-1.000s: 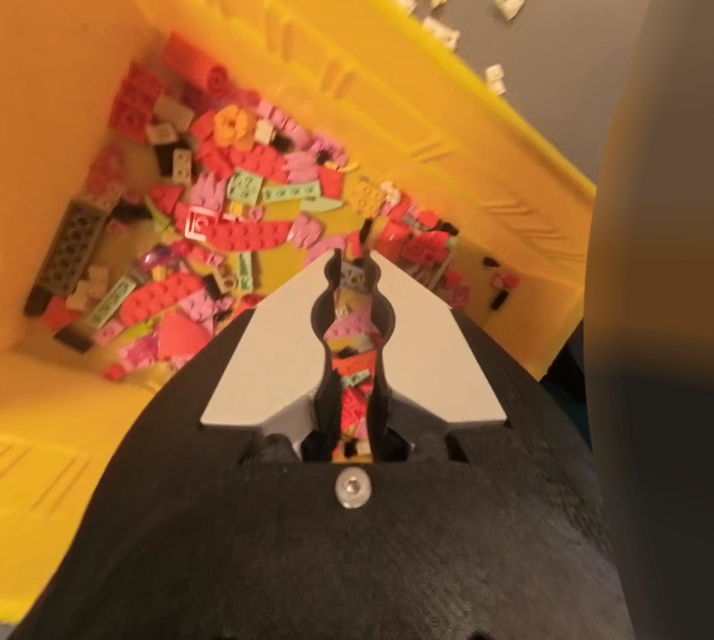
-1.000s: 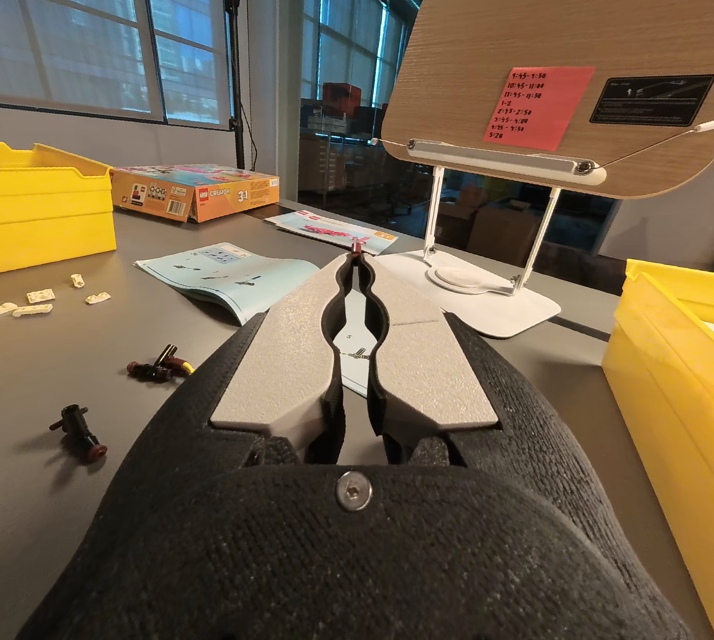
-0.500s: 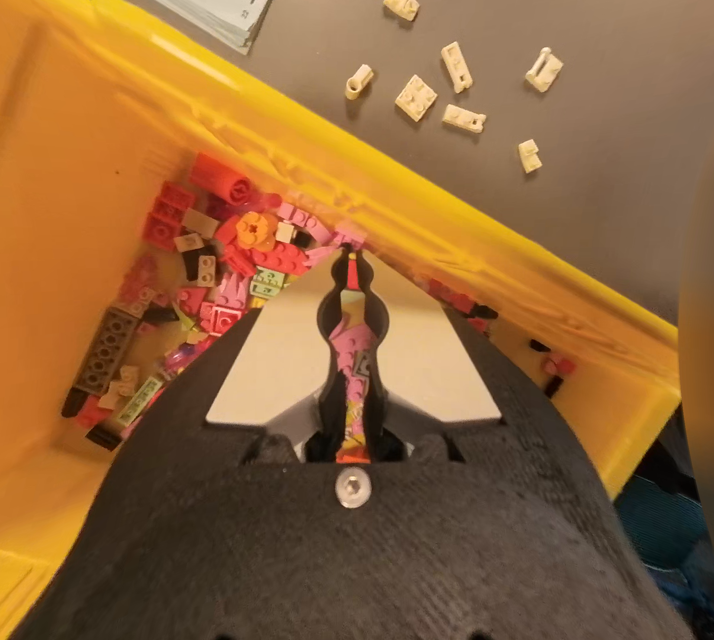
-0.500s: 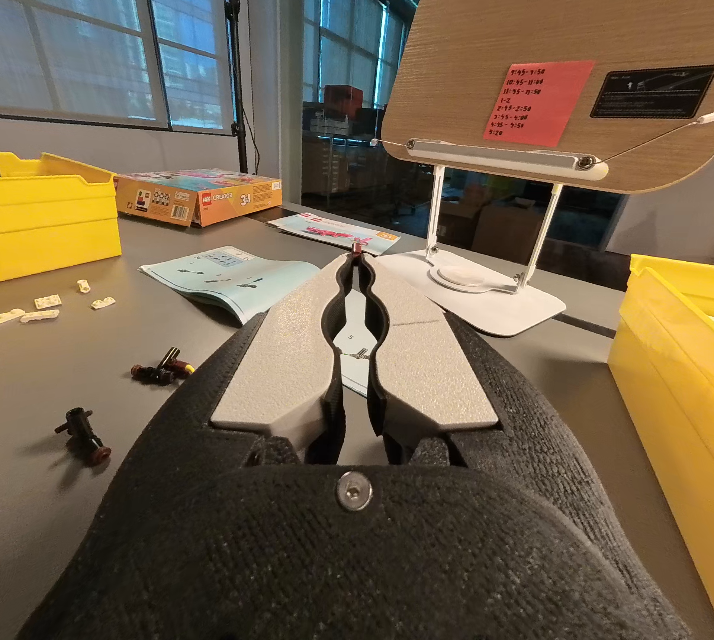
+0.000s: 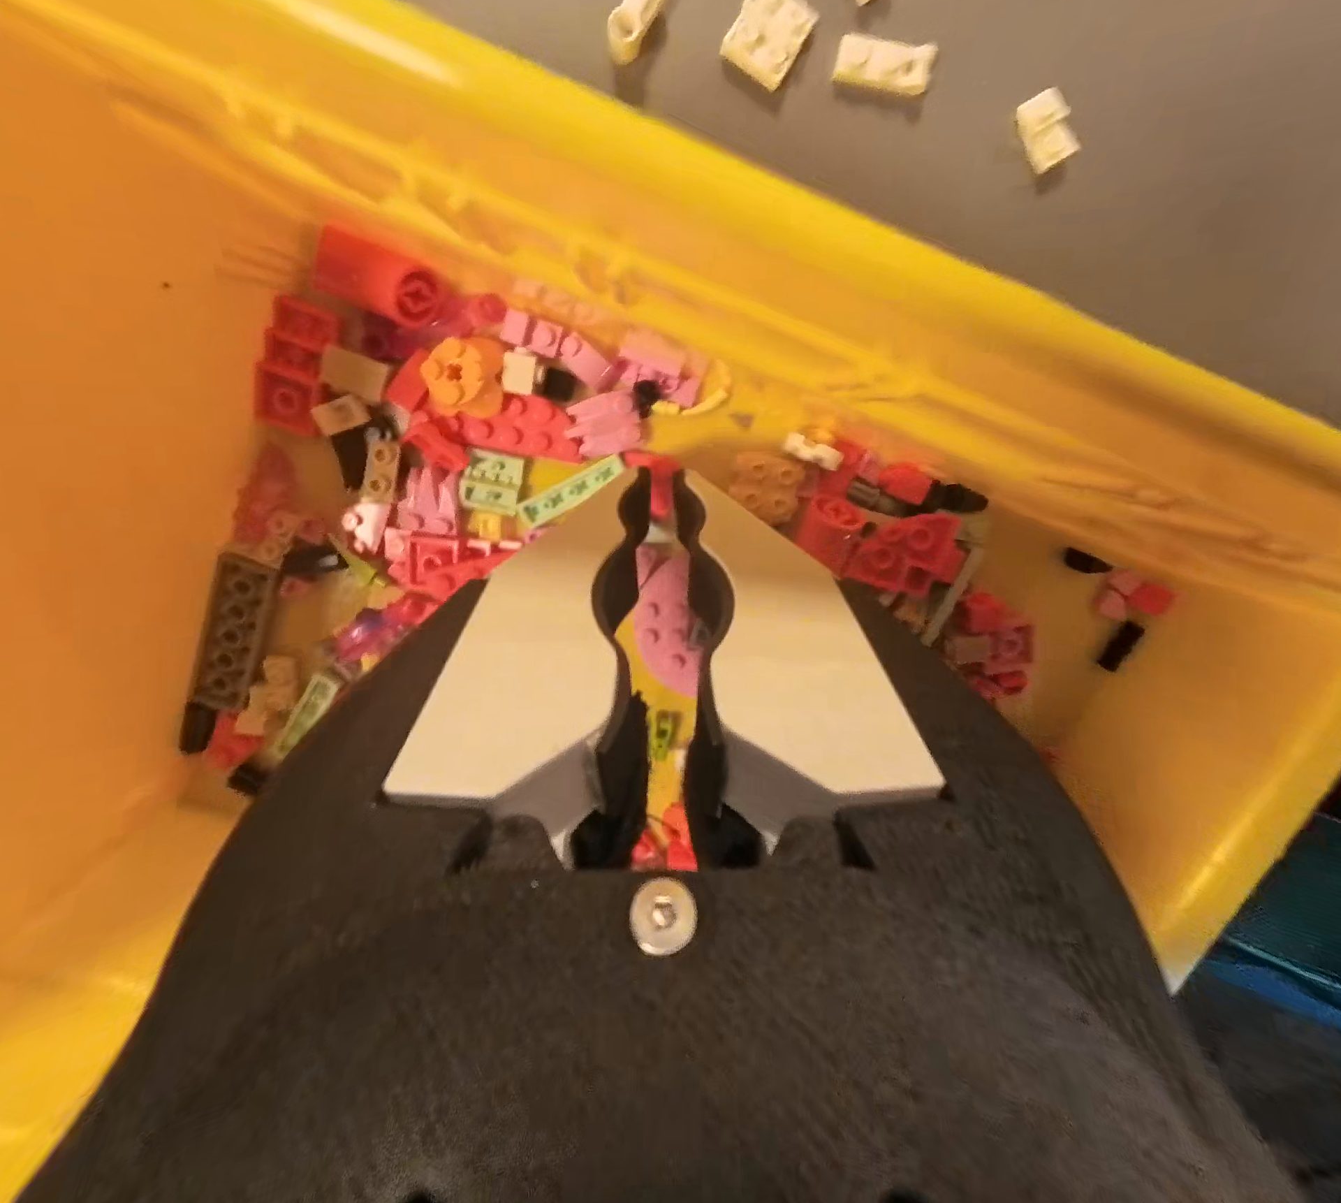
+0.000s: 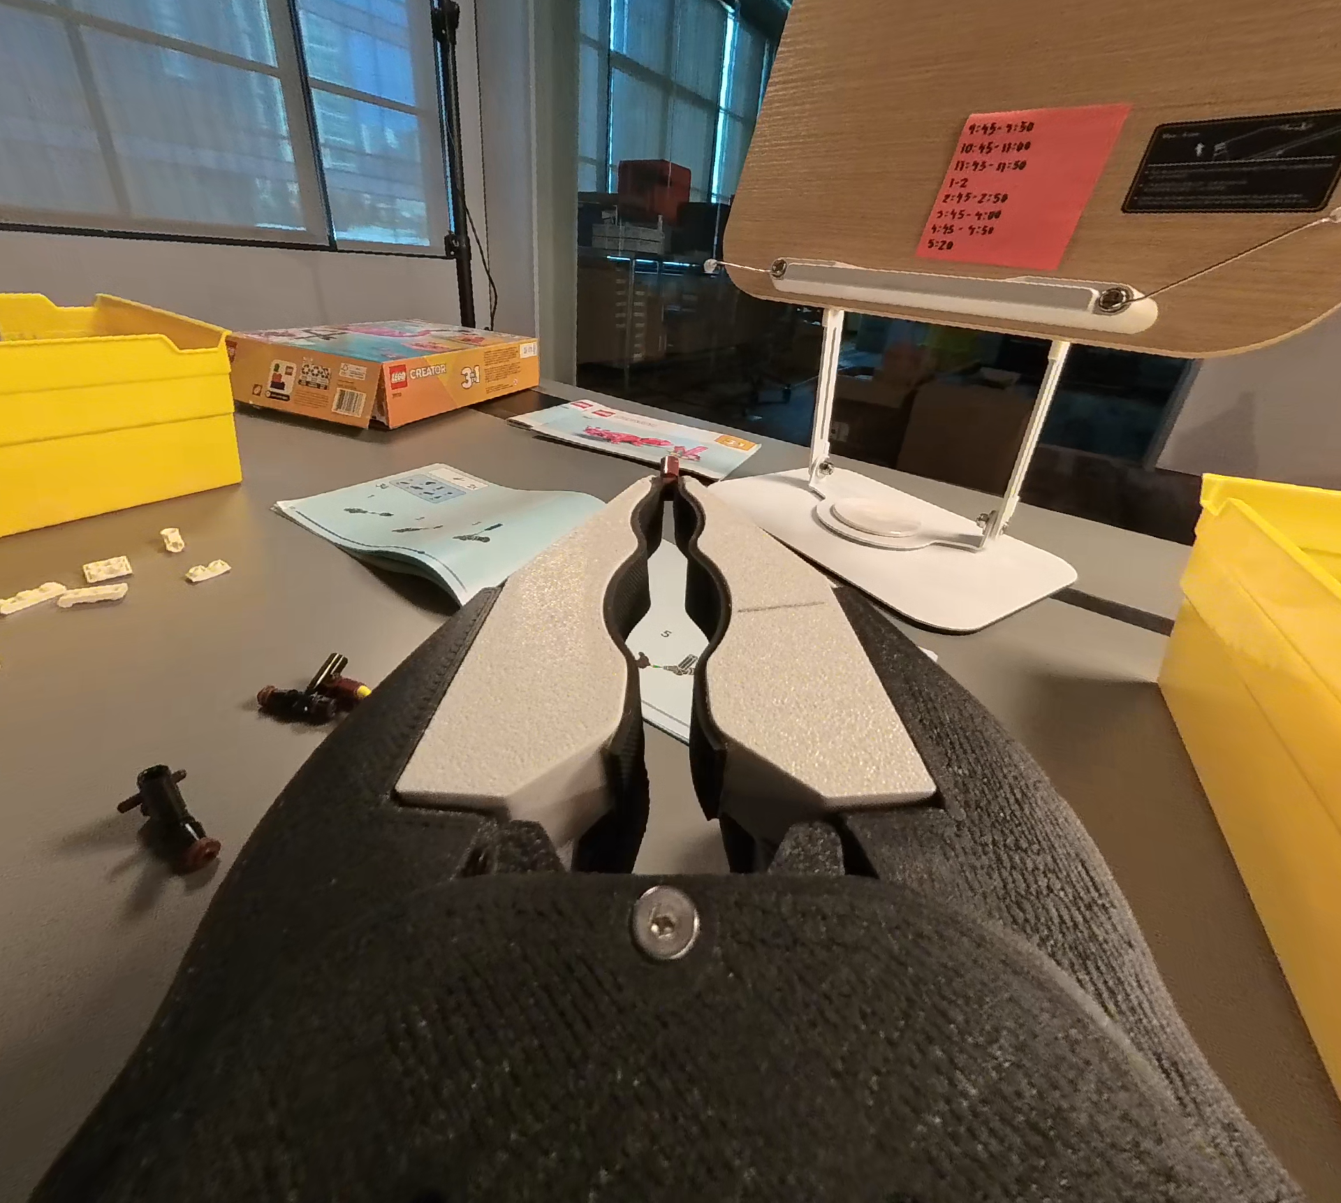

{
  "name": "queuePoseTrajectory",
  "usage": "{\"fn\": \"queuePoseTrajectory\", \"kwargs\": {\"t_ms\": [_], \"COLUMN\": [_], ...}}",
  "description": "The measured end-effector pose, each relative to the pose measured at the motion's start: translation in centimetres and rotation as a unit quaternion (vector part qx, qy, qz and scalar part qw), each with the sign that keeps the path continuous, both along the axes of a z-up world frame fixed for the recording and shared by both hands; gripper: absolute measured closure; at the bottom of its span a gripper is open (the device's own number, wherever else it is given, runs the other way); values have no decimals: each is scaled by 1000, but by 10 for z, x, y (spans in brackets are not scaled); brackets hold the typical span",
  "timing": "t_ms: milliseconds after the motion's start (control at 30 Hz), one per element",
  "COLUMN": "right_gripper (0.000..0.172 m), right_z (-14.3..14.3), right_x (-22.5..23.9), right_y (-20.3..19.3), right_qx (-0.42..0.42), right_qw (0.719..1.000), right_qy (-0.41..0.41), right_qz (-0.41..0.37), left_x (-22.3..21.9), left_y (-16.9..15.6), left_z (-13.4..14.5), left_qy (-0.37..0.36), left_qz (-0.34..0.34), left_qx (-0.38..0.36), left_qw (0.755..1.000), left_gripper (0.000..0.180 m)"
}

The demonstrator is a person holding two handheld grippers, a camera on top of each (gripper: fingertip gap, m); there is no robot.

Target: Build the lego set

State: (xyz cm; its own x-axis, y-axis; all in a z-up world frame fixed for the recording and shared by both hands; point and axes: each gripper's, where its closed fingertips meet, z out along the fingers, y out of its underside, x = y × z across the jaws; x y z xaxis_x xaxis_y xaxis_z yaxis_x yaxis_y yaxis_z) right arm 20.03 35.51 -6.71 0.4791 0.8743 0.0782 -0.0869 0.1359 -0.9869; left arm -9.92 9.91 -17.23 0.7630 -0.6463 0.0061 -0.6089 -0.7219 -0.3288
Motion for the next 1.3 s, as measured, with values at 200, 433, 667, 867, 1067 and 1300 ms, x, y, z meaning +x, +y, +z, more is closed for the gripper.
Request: {"fn": "queuePoseTrajectory", "kwargs": {"t_ms": [200, 433, 667, 867, 1067, 1300], "right_gripper": [171, 171, 171, 171, 171, 171], "right_z": [0, 1, 1, 1, 1, 1], "right_x": [0, 1, 0, 0, 0, -1], "right_y": [0, 1, -1, -2, -3, -3], "right_qx": [-5, -9, -9, -12, -16, -15], "right_qw": [1000, 1000, 1000, 1000, 1000, 999], "right_qy": [5, 10, 12, 13, 15, 15], "right_qz": [2, 5, 13, 17, 22, 25], "left_x": [26, 23, 22, 23, 25, 21], "left_y": [-3, -2, 0, 0, 3, -1], "left_z": [9, 0, -4, -6, -7, -8], "left_qy": [-31, -12, -9, -1, -17, -11], "left_qz": [-150, -166, -180, -198, -197, -200], "left_qx": [57, 34, 23, 22, 23, 18], "left_qw": [987, 985, 983, 980, 980, 980], "left_gripper": [179, 176, 167, 168, 172, 178]}}
